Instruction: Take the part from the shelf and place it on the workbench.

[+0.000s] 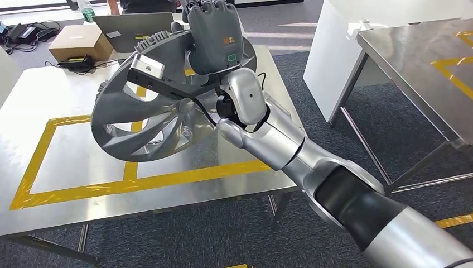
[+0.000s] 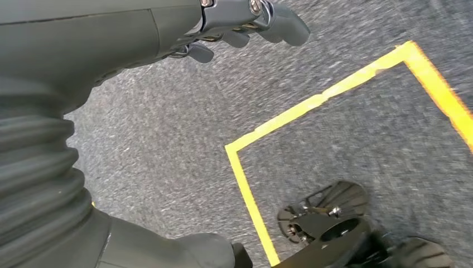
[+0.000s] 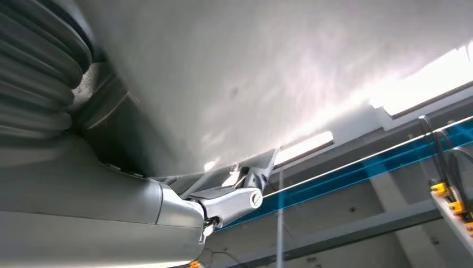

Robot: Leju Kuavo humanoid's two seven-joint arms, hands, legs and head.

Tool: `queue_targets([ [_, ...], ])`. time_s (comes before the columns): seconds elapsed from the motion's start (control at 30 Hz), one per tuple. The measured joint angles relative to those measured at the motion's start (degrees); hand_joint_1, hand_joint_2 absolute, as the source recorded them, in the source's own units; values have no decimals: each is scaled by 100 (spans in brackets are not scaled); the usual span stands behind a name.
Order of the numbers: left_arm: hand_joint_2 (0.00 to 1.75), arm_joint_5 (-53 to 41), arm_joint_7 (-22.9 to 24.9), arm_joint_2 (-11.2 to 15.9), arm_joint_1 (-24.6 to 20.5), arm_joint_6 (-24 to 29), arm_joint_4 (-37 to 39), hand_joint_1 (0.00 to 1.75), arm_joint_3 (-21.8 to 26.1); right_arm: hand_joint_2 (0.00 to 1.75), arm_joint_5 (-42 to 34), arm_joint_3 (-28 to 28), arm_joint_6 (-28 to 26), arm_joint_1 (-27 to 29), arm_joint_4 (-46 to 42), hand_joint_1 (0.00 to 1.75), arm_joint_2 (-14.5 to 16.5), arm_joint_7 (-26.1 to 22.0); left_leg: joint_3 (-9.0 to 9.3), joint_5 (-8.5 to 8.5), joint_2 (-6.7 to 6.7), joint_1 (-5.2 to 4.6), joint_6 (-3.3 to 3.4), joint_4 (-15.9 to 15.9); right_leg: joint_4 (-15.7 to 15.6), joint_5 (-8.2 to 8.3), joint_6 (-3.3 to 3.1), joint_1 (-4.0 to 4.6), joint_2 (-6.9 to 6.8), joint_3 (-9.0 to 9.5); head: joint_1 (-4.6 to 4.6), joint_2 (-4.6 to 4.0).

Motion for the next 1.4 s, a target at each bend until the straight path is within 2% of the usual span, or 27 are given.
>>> queue_targets([
  [0.03,175,0,1,0,6,0,1,0,4,175,-1,0,7,5,9,175,5,-2,-247,-134,2,1,-12,293,2,-56,-5,2,9,55,5,0],
  [0.07,175,0,2,0,14,1,2,0,9,175,-3,0,13,9,21,175,10,0,-418,-210,4,0,-16,419,5,-116,-3,2,19,120,4,0],
  [0.1,175,0,2,3,21,1,3,0,14,175,-2,0,19,11,36,175,14,-2,-497,-182,5,-1,-11,354,8,-182,3,2,28,198,3,0],
  [0.13,175,0,2,8,24,1,3,0,17,175,-2,-1,25,11,57,175,19,-3,-487,-25,9,-1,2,108,11,-253,12,0,34,287,4,0],
  [0.2,175,0,1,23,32,0,6,0,22,175,-2,-2,34,14,123,175,35,-1,-349,646,23,-11,44,-703,32,-401,43,4,40,438,-9,0],
  [0.23,175,0,-2,30,34,-3,10,0,26,175,-3,-3,44,17,166,175,46,2,-298,915,31,-20,71,-1013,45,-459,64,11,48,478,-18,0],
  [0.27,175,-1,-14,34,36,-17,13,0,29,175,-6,-5,69,21,214,175,60,7,-275,1114,33,-29,102,-1202,57,-511,96,17,56,491,-25,0],
  [0.3,175,-7,-31,36,34,-34,14,0,32,175,-10,-11,103,21,270,175,75,11,-279,1168,30,-44,131,-1262,66,-548,132,19,65,498,-23,0],
  [0.4,175,-47,-70,32,13,-69,7,0,33,175,-40,-52,322,-45,489,175,168,28,-236,1124,18,-40,231,-1258,142,-681,246,-5,51,460,11,1],
  [0.43,175,-60,-63,32,-4,-70,3,0,34,175,-62,-64,444,-102,611,175,214,32,-211,1103,19,-30,260,-1274,317,-773,276,-12,39,370,18,1],
  [0.47,175,-72,-53,33,-21,-77,1,0,36,175,-94,-74,599,-168,776,175,268,31,-186,1078,20,-23,284,-1284,637,-909,297,-20,26,187,26,0],
  [0.53,175,-83,-58,31,-46,-102,2,0,36,175,-171,-78,895,-297,1208,175,394,8,-141,1020,20,-21,304,-1286,1441,-1158,317,-26,22,-315,38,0],
  [0.57,175,-85,-72,28,-48,-114,3,0,37,131,-208,-79,1025,-342,1464,131,467,-1,-108,987,16,-16,300,-1284,1715,-1169,323,-30,22,-528,42,0],
  [0.6,175,-83,-84,27,-45,-119,4,0,39,87,-242,-79,1122,-382,1715,87,541,-8,-67,954,8,-10,290,-1280,1766,-1054,330,-36,21,-635,46,1],
  [0.63,175,-75,-95,27,-43,-120,5,0,46,44,-268,-79,1195,-426,1959,44,619,-5,-23,919,-2,-1,275,-1273,1599,-834,339,-45,18,-636,49,1],
  [0.67,175,-61,-101,26,-44,-117,5,0,56,0,-295,-82,1242,-491,2195,0,698,-4,22,880,-10,7,254,-1261,1216,-526,349,-58,10,-533,52,1],
  [0.7,175,-39,-103,26,-45,-113,6,0,68,0,-317,-88,1266,-565,2412,0,766,-4,54,846,-16,7,227,-1248,828,-284,353,-63,2,-402,50,1],
  [0.73,175,-19,-101,27,-47,-106,7,0,81,0,-337,-94,1273,-648,2613,0,834,-5,70,817,-22,4,196,-1232,484,-120,343,-58,-6,-273,50,1],
  [0.77,175,-3,-93,28,-46,-96,7,0,94,0,-358,-101,1270,-726,2802,0,899,-9,71,797,-26,-7,173,-1215,249,-36,326,-56,-12,-186,47,1],
  [0.83,175,7,-78,32,-22,-68,8,0,118,0,-389,-118,1255,-828,3098,0,991,-17,59,789,-28,-21,149,-1209,137,-60,288,-42,-4,-142,51,1],
  [0.97,0,29,-82,33,29,-33,8,0,169,0,-407,-158,1256,-991,3475,0,1082,-81,103,802,-3,-21,130,-1275,134,-72,240,-37,23,-143,49,1],
  [1.17,0,6,-142,33,25,-1,8,0,188,0,-410,-165,1327,-1078,3723,0,1161,-42,136,820,5,-18,75,-1325,136,-81,190,-28,26,-135,51,1],
  [1.4,0,-13,-188,33,11,-2,8,0,223,0,-407,-166,1307,-1088,3802,0,1169,-80,136,823,5,-18,59,-1325,137,-77,181,-28,25,-131,51,0],
])
